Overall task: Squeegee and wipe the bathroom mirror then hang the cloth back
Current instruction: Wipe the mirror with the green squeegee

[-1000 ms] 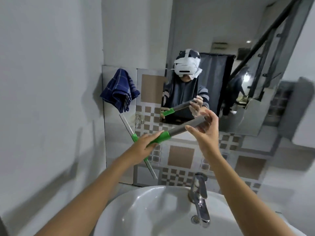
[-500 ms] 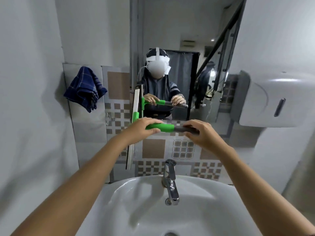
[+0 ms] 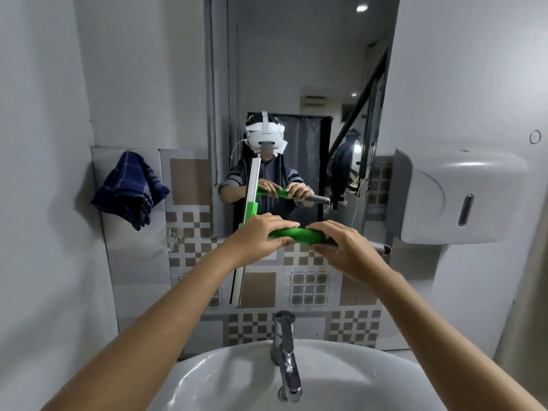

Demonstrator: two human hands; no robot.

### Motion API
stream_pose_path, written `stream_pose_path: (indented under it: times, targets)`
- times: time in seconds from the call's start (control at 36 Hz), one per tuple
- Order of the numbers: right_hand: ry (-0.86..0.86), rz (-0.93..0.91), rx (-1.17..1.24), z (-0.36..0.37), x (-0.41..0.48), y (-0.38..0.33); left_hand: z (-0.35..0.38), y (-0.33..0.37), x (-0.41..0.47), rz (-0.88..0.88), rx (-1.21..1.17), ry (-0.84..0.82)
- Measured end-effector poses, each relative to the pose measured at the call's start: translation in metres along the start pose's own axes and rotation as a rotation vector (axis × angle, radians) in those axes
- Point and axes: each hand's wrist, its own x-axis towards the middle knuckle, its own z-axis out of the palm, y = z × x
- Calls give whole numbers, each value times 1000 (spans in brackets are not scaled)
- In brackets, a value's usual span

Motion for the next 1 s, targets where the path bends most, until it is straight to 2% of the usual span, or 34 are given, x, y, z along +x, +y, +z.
stream_pose_path:
  times: [0.08,0.22,0.31,0.42,0.5,0.67,0.86,1.0]
  targets:
    - [70,-36,-68,-7,8,8,-1,-1,9,83,60,112]
    - [209,-54,-92,-33,38,22,-21,-6,39,122,157,394]
    - [263,-50,-85,-53,63,32,-42,-14,64,83,193,511]
    - [329,-68,-117,-81,108,43,-71,-48,92,-77,72,677]
    - [373,-100,-150,-100,145,45,-80,-75,103,-184,119,664]
    - [483,-139,-253,-125,223,34,-78,-126,127,-268,285,715]
    - [498,-236,-351,-142,298,6,-73,-131,130,-203,447,757]
    - [544,-273,-356,-141,332,-13,-73,-135,130,-193,479,781]
